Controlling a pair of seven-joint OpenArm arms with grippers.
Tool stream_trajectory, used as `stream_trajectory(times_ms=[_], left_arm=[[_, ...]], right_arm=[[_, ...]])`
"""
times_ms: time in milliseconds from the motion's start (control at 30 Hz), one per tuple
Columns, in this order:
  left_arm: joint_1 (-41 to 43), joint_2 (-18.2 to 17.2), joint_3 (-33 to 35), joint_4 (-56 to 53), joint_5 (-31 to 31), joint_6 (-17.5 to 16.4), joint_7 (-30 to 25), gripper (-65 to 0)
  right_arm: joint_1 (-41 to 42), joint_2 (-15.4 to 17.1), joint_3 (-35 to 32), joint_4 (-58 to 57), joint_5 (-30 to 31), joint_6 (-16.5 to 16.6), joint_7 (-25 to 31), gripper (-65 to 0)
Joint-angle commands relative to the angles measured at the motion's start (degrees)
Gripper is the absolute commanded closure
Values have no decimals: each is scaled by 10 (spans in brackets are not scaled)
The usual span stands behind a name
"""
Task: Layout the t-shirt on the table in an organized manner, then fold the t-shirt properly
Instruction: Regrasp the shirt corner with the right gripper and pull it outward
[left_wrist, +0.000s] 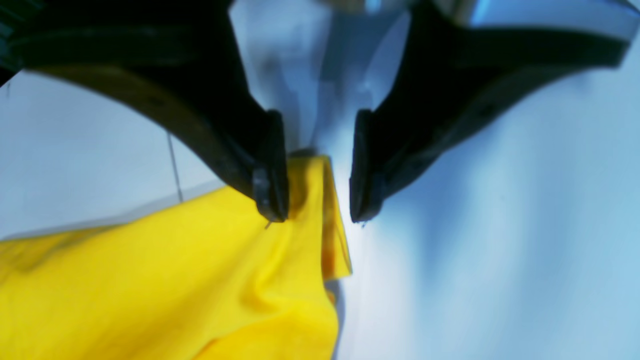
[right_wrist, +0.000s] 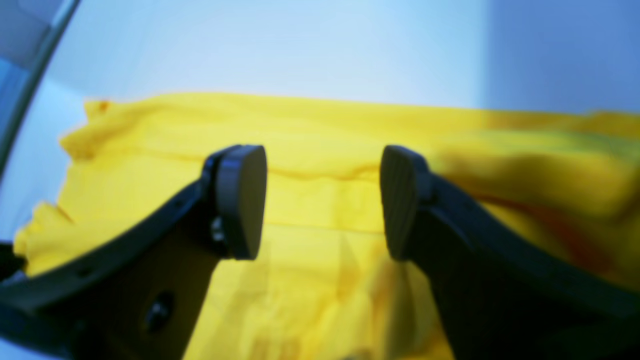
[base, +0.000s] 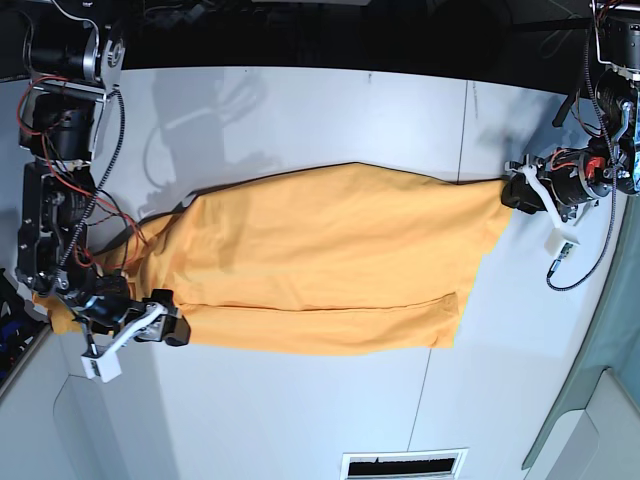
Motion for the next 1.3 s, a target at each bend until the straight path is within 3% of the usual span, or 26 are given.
stream_trajectory(times_ms=[0, 100, 200, 300, 600, 800, 1100, 1267], left_arm=[[-9, -10, -4, 8, -8, -5, -9, -245], [-10, -10, -4, 8, -8, -5, -9, -245], [-10, -10, -4, 8, -7, -5, -8, -245], [-6, -12, -4, 8, -8, -5, -7, -245], [8, -23, -5, 8, -47, -22, -6, -245], [9, -23, -5, 8, -46, -22, -7, -245], [9, -23, -5, 8, -46, -22, -7, -245], [9, -23, -5, 8, -46, -22, -9, -245]], right_arm=[[19, -3, -19, 8, 2, 3, 3, -358], [21, -6, -75, 8, -2, -12, -9, -358], [16, -4, -83, 10, -2, -18, -16, -358], [-9, 1, -51, 35, 3, -18, -16, -358], [-124, 3, 132, 130, 3, 4, -5, -358], [-169, 27, 143, 102, -12, -1, 80, -357], [-119, 29, 139, 7, -22, -5, 108, -355], [-110, 29, 137, 1, -17, 5, 108, -167]])
